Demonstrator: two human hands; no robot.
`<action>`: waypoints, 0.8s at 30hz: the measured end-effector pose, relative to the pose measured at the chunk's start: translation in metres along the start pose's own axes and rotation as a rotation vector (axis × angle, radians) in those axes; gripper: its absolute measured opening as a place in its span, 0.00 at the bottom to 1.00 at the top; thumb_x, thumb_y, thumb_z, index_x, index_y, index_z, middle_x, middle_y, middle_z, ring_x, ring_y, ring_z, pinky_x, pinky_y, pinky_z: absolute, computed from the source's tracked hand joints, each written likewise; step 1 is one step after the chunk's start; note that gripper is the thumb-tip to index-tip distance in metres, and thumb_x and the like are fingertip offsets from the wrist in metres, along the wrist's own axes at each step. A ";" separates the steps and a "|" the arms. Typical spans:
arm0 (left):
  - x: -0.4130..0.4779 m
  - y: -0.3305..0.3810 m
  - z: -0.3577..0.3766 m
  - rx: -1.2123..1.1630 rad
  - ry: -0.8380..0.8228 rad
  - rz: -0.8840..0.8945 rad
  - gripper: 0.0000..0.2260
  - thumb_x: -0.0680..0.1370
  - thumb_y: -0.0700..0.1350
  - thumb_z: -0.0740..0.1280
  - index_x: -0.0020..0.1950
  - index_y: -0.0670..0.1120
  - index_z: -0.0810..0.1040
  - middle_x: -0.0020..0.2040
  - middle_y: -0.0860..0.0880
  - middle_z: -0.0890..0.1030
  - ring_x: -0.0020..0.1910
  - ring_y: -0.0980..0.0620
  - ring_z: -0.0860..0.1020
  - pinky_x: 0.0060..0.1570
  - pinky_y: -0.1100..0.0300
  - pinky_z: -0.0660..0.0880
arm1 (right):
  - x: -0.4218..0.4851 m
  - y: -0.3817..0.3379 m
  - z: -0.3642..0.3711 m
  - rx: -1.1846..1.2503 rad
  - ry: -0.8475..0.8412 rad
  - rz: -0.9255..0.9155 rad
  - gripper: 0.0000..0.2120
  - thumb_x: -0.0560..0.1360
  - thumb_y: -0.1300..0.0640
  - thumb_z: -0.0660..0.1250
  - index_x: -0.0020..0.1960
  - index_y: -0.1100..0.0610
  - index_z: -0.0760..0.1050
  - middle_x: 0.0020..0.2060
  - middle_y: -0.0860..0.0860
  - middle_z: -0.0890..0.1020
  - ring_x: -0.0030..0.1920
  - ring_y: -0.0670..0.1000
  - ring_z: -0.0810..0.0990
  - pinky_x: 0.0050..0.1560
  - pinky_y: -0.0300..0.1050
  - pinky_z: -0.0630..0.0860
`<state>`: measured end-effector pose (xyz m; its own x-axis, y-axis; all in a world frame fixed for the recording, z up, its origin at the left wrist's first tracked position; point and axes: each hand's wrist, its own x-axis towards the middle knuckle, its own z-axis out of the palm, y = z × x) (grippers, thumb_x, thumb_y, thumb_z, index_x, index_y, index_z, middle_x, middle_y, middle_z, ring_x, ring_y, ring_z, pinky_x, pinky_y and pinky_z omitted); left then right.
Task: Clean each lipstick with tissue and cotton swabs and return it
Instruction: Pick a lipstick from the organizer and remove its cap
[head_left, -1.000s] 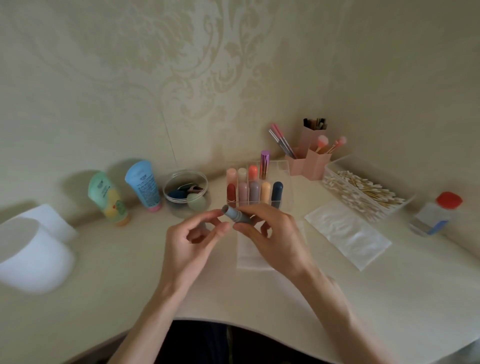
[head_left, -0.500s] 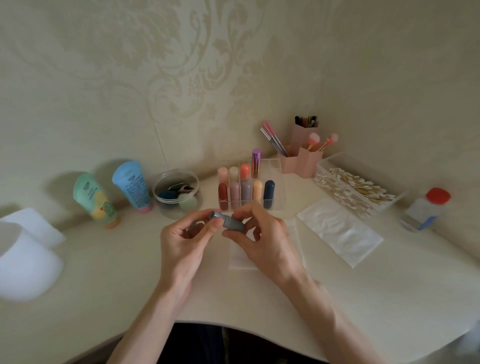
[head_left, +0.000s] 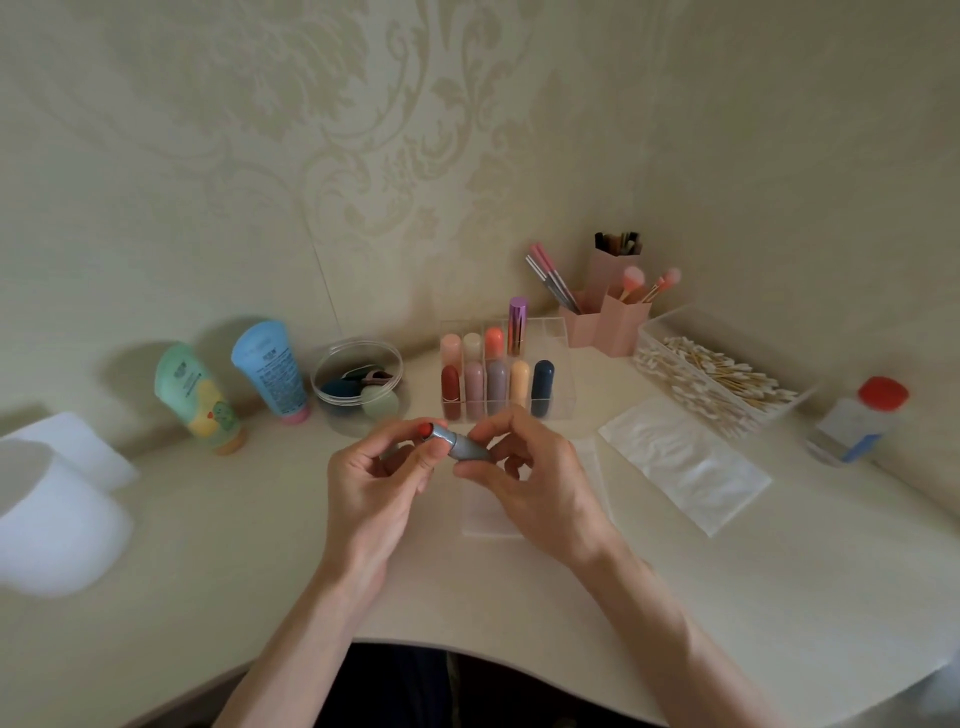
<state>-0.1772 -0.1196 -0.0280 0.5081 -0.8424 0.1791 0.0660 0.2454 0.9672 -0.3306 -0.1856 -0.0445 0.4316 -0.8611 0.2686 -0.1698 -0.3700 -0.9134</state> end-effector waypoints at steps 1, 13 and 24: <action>0.000 0.000 0.000 -0.006 -0.014 0.001 0.10 0.72 0.43 0.74 0.50 0.40 0.86 0.28 0.50 0.70 0.29 0.54 0.65 0.32 0.67 0.66 | 0.000 0.000 0.000 0.007 -0.031 -0.005 0.09 0.77 0.59 0.76 0.52 0.50 0.79 0.43 0.43 0.85 0.41 0.49 0.83 0.44 0.42 0.77; -0.001 0.003 -0.001 -0.001 -0.041 -0.003 0.10 0.73 0.44 0.74 0.50 0.41 0.87 0.28 0.52 0.71 0.29 0.55 0.66 0.33 0.67 0.66 | -0.002 0.002 0.000 0.011 -0.028 -0.047 0.12 0.74 0.54 0.80 0.53 0.52 0.80 0.46 0.42 0.85 0.46 0.50 0.83 0.44 0.44 0.78; -0.004 0.003 -0.002 0.024 -0.065 0.033 0.07 0.70 0.42 0.76 0.48 0.45 0.87 0.38 0.48 0.86 0.39 0.56 0.81 0.46 0.64 0.77 | 0.000 0.001 -0.003 -0.185 -0.091 -0.147 0.10 0.78 0.50 0.76 0.58 0.48 0.83 0.49 0.40 0.84 0.51 0.48 0.81 0.48 0.43 0.77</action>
<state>-0.1774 -0.1148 -0.0262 0.4533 -0.8634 0.2214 0.0295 0.2628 0.9644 -0.3334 -0.1865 -0.0441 0.5404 -0.7615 0.3579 -0.2552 -0.5536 -0.7927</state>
